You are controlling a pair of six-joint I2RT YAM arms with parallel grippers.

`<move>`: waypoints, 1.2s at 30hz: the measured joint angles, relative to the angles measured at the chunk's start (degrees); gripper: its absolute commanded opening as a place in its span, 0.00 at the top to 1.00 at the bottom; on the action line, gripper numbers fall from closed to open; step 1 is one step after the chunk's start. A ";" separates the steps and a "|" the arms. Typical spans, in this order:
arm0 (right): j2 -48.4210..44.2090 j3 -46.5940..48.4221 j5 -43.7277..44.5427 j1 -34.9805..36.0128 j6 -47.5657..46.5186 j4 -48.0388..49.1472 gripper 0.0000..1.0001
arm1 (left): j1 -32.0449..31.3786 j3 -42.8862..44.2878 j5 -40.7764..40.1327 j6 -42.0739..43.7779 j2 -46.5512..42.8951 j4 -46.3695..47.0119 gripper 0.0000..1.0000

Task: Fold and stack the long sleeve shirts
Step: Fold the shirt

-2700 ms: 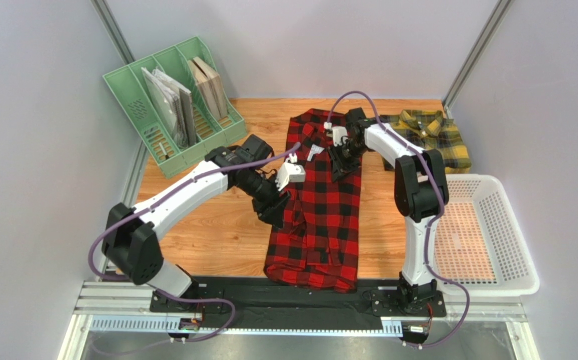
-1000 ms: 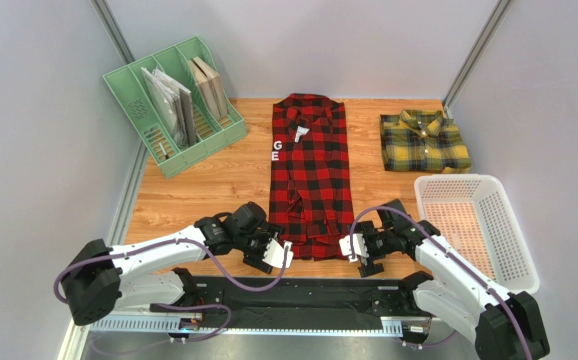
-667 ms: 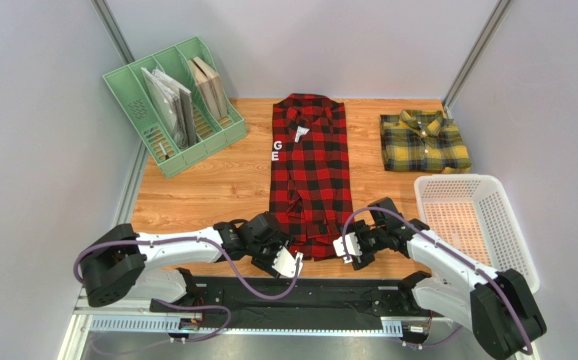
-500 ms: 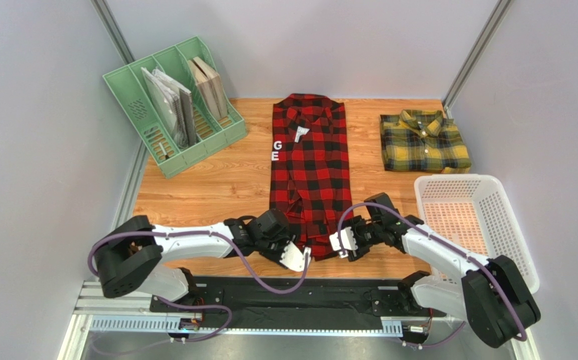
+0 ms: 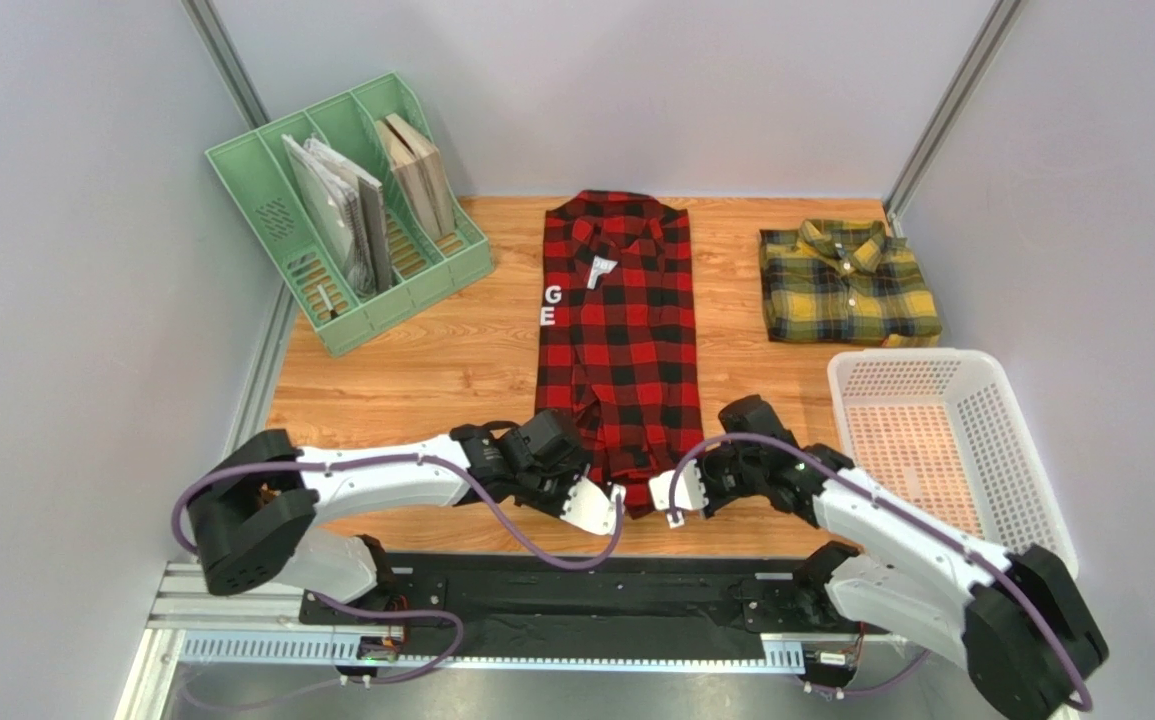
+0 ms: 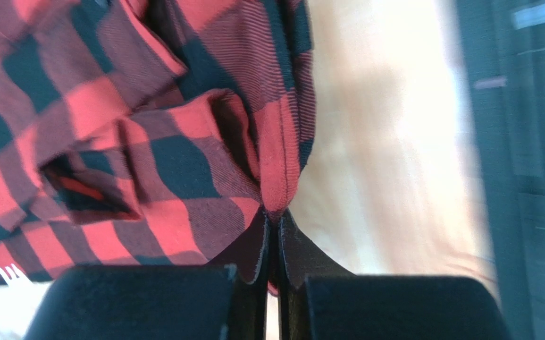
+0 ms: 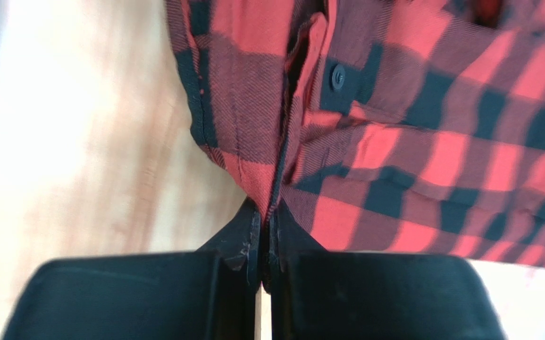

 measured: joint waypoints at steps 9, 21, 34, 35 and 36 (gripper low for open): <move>-18.82 -0.15 2.97 11.69 14.12 -14.14 1.00 | -6.95 0.50 7.54 -10.67 -11.69 -12.72 1.00; -15.17 5.35 5.42 10.69 19.93 -16.72 1.00 | -2.27 4.42 9.22 -12.35 -14.10 -16.26 1.00; 29.53 42.05 -0.24 -13.25 11.45 -9.77 1.00 | 28.70 41.24 15.96 3.04 17.09 -24.90 1.00; 32.83 44.17 -0.44 -13.79 11.19 -8.96 1.00 | 30.12 44.26 16.31 3.67 20.85 -25.27 1.00; 36.17 46.40 -0.76 -14.38 11.04 -8.41 1.00 | 31.08 46.86 16.50 4.02 23.93 -25.64 1.00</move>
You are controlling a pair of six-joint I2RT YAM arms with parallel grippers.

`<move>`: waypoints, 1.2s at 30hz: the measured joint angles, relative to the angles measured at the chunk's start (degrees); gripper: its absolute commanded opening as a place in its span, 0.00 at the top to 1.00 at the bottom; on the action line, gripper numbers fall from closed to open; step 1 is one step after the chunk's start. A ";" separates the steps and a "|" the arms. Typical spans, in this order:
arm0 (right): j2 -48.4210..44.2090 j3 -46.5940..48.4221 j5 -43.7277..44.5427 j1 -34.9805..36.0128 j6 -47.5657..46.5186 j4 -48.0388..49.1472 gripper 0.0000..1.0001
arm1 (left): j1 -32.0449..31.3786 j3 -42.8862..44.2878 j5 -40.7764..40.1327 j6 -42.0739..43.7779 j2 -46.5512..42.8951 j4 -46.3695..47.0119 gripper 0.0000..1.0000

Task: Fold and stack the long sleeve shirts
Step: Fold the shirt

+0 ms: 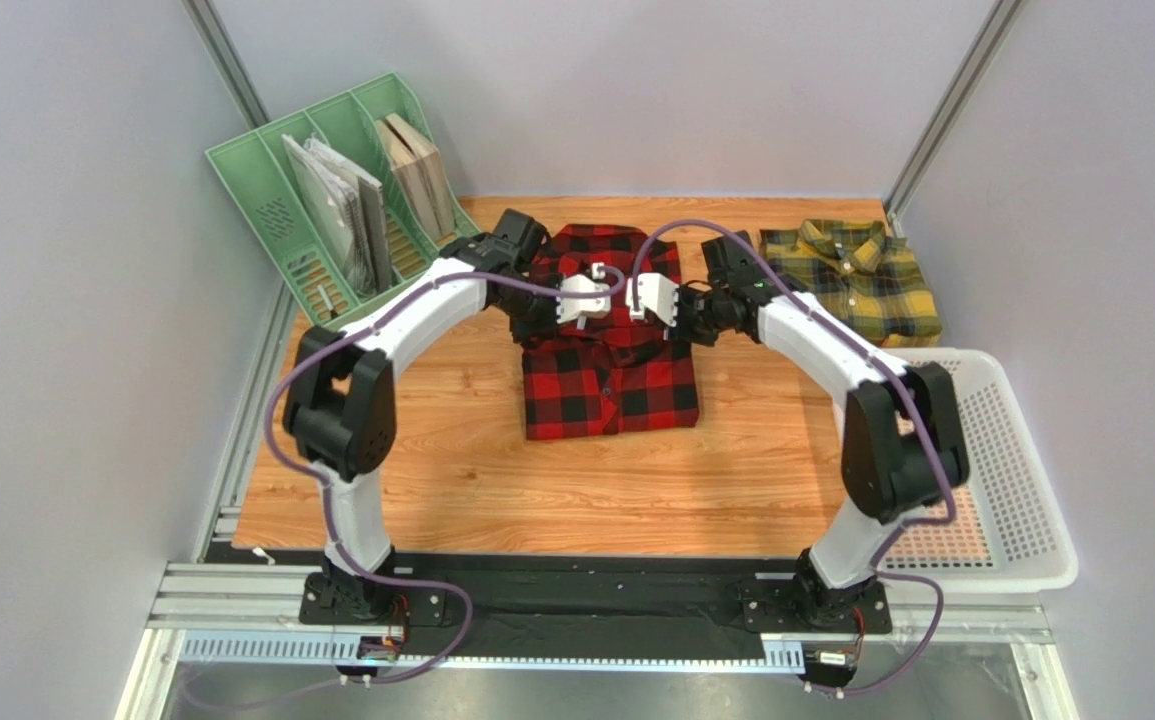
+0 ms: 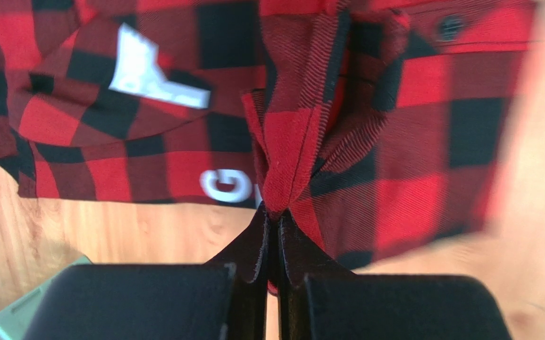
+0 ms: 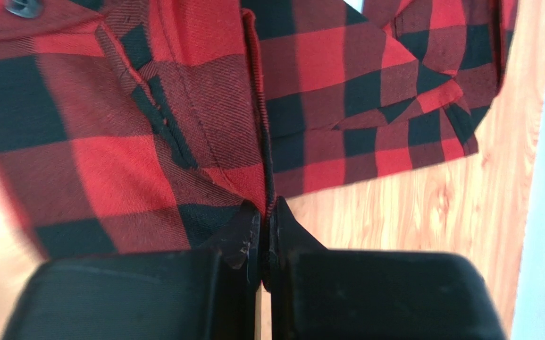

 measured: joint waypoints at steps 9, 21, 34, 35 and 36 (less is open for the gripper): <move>12.68 3.65 -0.37 -1.01 -0.28 3.93 0.94 | 3.50 9.22 0.85 1.88 15.43 -0.07 0.93; 12.70 14.49 3.78 -3.52 15.39 2.80 0.26 | 7.89 18.32 -1.86 -12.74 15.91 3.76 0.35; 8.07 8.92 -11.32 -4.90 49.83 -8.46 0.60 | 9.01 -3.82 16.31 -39.63 -1.77 5.35 0.50; 8.17 7.34 -12.28 -4.44 51.41 -8.55 0.60 | 7.72 -5.42 17.59 -41.13 -1.42 5.57 0.50; 8.41 5.62 -13.57 -4.02 53.24 -8.33 0.61 | 6.73 -6.64 18.73 -42.36 -1.01 5.79 0.51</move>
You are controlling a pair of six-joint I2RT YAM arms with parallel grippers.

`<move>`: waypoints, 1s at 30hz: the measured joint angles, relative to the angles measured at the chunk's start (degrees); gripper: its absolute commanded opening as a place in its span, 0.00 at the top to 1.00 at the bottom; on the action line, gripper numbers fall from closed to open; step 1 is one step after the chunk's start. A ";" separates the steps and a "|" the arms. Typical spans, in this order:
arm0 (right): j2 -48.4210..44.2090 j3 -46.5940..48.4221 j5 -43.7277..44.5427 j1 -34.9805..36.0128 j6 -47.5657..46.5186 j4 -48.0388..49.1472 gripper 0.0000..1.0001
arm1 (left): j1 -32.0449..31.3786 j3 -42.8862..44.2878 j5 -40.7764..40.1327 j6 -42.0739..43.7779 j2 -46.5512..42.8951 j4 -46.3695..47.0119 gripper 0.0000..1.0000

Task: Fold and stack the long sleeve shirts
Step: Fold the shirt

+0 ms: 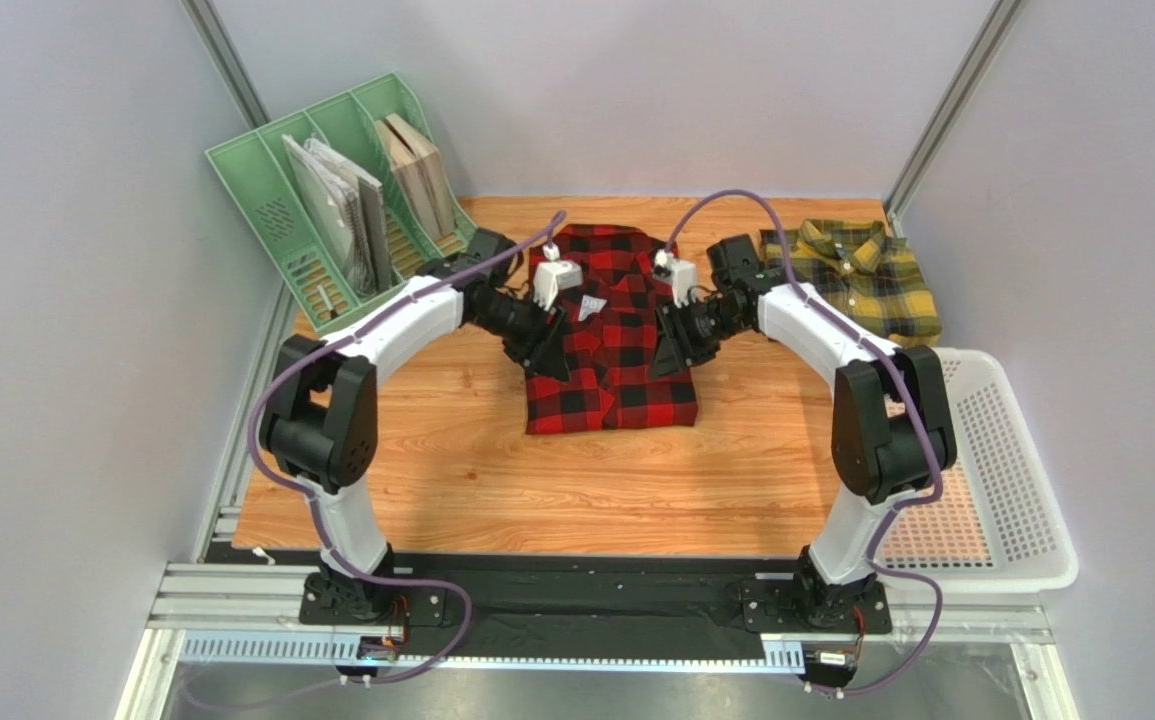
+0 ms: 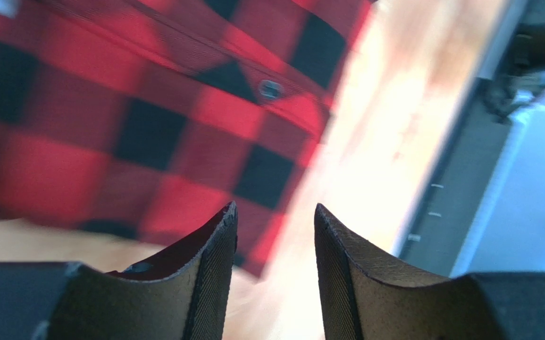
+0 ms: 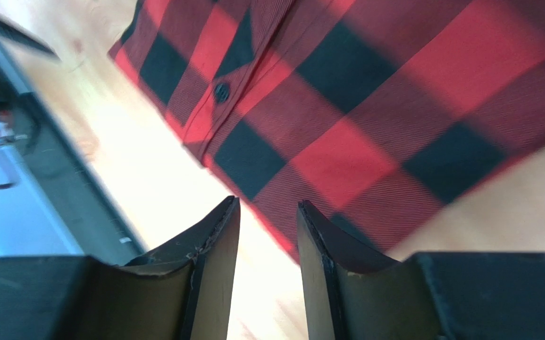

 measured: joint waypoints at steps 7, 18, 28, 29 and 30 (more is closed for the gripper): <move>6.91 -7.10 -4.44 -0.11 8.26 3.78 0.62 | -0.26 -7.43 5.68 -8.96 7.67 6.08 0.54; 2.23 -13.25 -12.57 -1.97 18.03 8.07 0.08 | 3.96 -19.80 13.42 -12.46 -1.27 10.73 0.05; -9.31 -25.44 -21.11 5.40 38.03 33.38 0.00 | -5.81 -35.67 24.28 -47.80 -6.75 51.82 0.01; -7.52 -25.62 -21.38 5.57 39.19 35.23 0.00 | -5.79 -36.09 24.33 -50.45 -4.87 55.21 0.01; -5.57 -25.66 -21.46 5.53 40.06 36.98 0.00 | -5.64 -36.48 24.44 -53.77 -2.36 59.49 0.01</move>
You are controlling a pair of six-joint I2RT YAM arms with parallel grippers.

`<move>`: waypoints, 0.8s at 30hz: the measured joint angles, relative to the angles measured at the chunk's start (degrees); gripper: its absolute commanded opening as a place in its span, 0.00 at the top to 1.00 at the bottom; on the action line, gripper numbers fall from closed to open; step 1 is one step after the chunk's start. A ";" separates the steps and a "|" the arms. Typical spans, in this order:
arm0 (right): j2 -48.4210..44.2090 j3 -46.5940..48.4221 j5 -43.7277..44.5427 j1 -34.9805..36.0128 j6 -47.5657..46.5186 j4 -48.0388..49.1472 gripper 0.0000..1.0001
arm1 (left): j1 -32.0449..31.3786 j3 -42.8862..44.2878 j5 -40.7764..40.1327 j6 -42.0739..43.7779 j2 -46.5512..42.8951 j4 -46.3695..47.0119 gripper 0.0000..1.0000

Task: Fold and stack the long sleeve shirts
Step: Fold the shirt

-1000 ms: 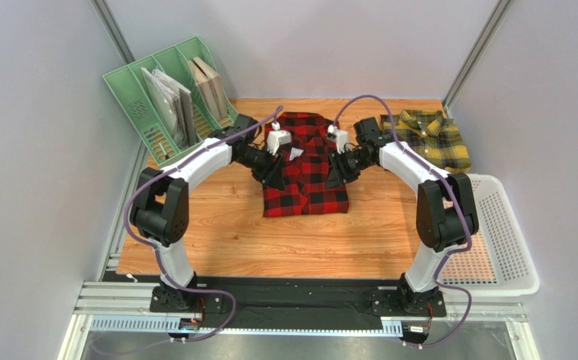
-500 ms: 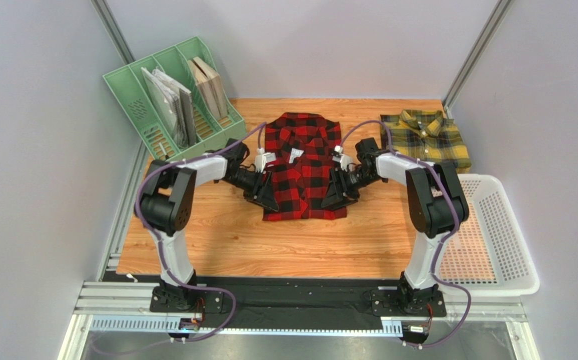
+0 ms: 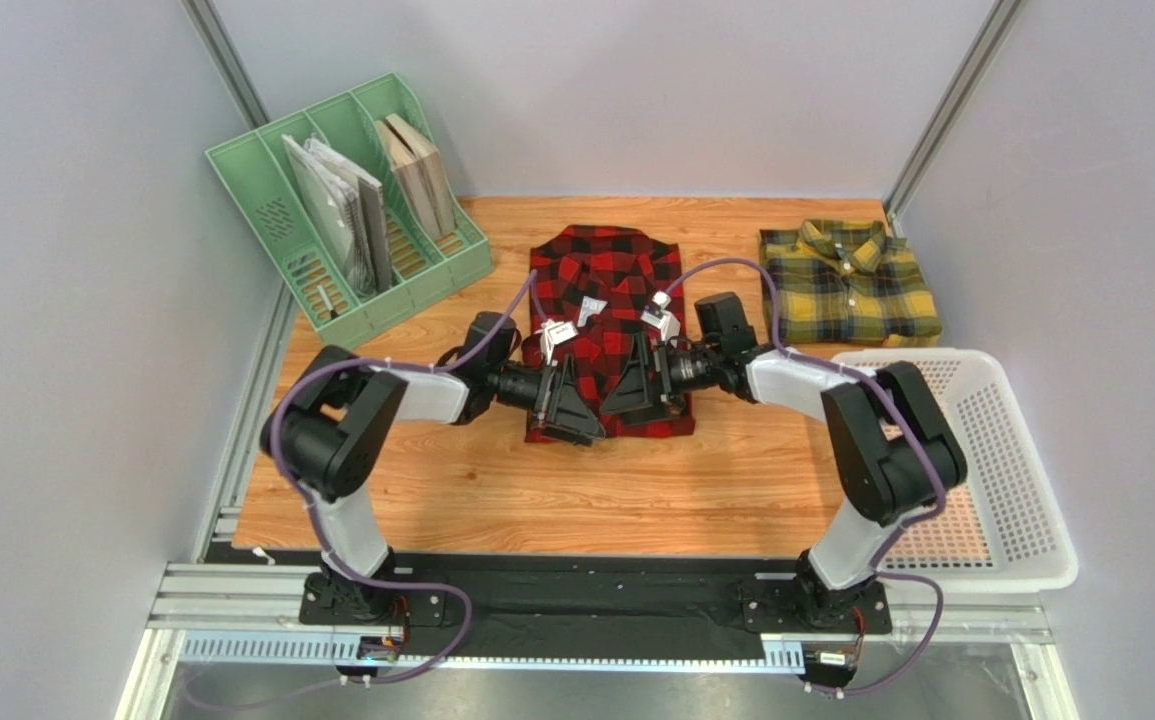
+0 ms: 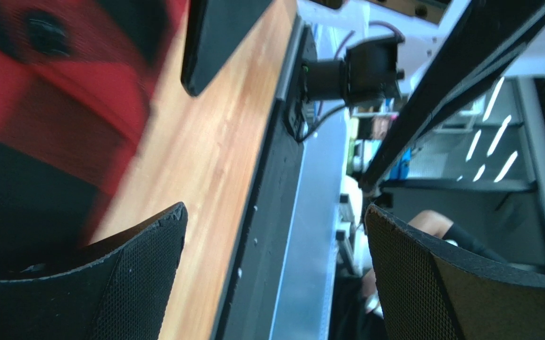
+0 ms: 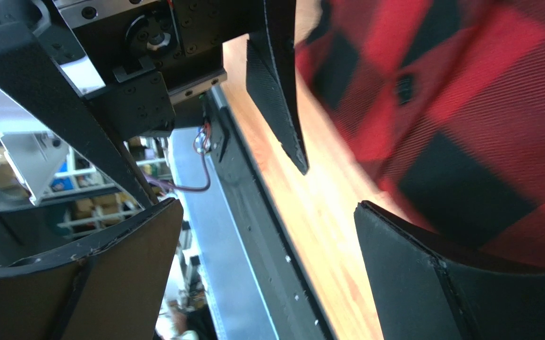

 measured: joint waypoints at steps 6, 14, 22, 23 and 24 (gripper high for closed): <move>11.56 0.00 -2.12 -1.70 2.34 6.43 0.00 | 2.73 -0.76 -0.76 -10.97 12.35 15.15 0.01; 16.04 0.87 -12.81 -7.15 -3.23 2.27 0.00 | 9.38 -4.00 -0.68 -7.76 9.46 11.26 0.01; 9.49 0.96 -8.04 -10.86 -17.53 -18.95 0.00 | 13.20 -7.48 -4.50 3.21 0.17 -2.56 0.06; 8.35 1.27 -7.28 -11.54 -19.93 -22.64 0.02 | 13.31 -7.34 -4.96 5.07 -1.44 -5.09 0.07; 7.43 1.73 -6.73 -12.31 -21.99 -25.88 0.05 | 13.33 -6.80 -5.73 8.17 -3.45 -9.35 0.10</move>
